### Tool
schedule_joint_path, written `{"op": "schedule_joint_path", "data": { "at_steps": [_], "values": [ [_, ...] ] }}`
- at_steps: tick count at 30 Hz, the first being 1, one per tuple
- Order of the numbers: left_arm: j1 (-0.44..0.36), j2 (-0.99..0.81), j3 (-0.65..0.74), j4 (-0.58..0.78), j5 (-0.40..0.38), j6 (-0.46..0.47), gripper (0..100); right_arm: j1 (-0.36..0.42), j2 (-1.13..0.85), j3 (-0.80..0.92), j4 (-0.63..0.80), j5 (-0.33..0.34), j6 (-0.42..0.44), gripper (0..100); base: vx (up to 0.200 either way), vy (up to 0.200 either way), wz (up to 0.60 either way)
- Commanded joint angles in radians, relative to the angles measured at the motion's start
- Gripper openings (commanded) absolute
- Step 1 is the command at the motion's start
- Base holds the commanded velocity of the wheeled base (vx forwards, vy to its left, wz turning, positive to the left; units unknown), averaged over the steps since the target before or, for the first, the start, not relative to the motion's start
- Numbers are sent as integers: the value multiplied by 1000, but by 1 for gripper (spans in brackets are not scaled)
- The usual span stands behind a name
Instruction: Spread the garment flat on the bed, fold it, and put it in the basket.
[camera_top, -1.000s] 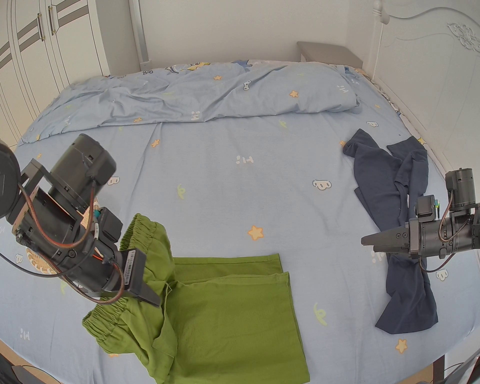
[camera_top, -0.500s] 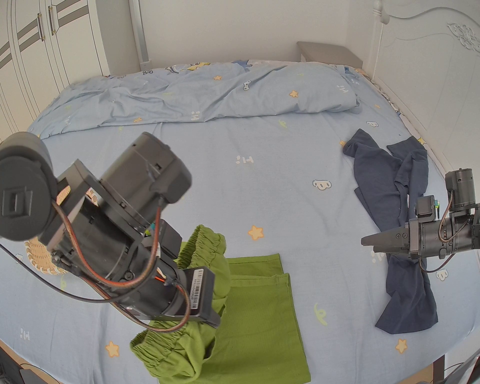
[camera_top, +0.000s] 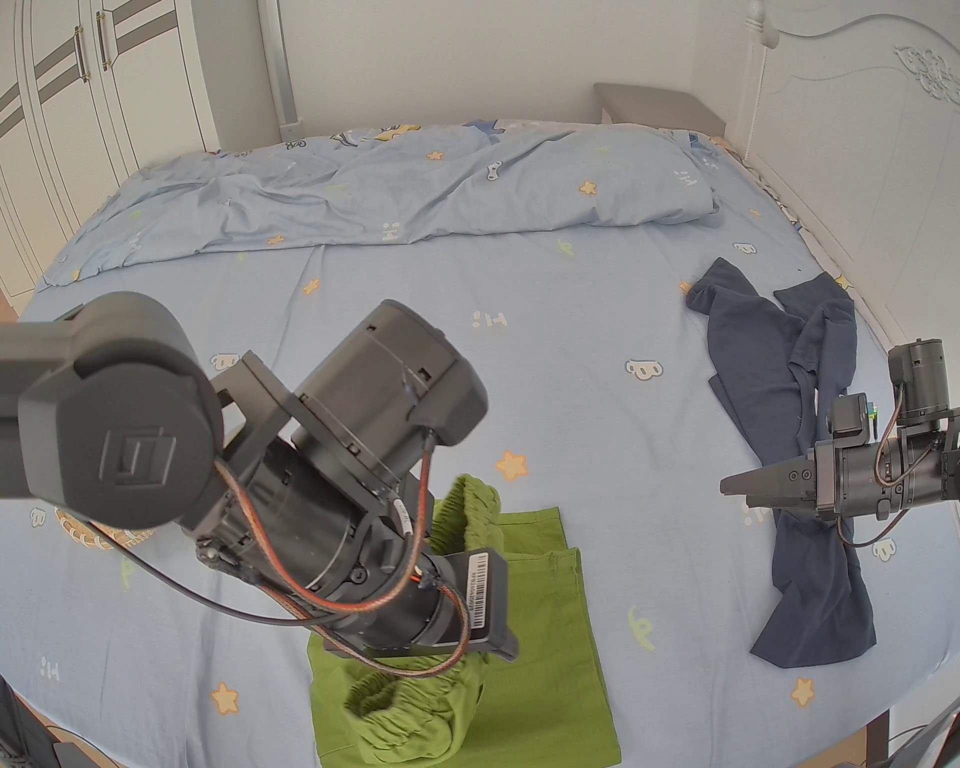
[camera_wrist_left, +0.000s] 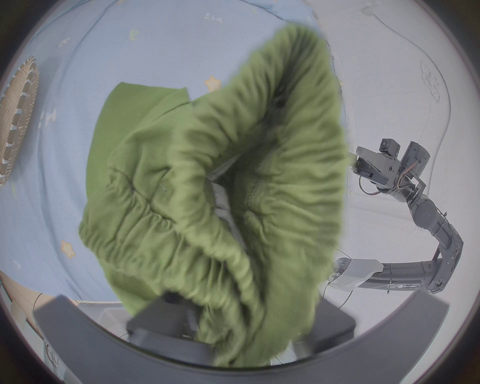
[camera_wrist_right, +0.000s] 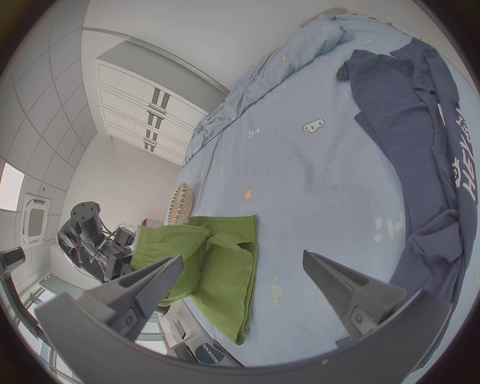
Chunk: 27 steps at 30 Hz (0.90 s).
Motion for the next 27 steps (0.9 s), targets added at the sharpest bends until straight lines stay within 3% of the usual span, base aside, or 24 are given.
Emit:
{"op": "schedule_joint_path", "data": {
  "at_steps": [1, 10, 14, 17, 22, 27],
  "values": [
    [-15, 24, 3, -11, -2, -6, 100, 0, 3, 1, 0, 0, -2, 100, 0, 0, 0],
    [-53, 33, 41, -148, -13, -53, 100, 10, 0, 4, 0, -4, -2, 100, 0, 0, 0],
    [-37, 21, 69, -192, -16, -72, 100, 8, -1, 3, 0, -4, -2, 100, 0, 0, 0],
    [29, -11, 90, -194, -27, -70, 100, 10, -4, 4, 0, -4, -2, 100, 0, 0, 0],
    [307, -140, 239, -221, -238, -12, 100, 16, -55, 6, 6, -3, -2, 100, 0, 0, 0],
    [563, -167, 506, -335, -467, 278, 100, 37, -89, 6, 29, -3, -2, 100, 0, 0, 0]
  ]
}}
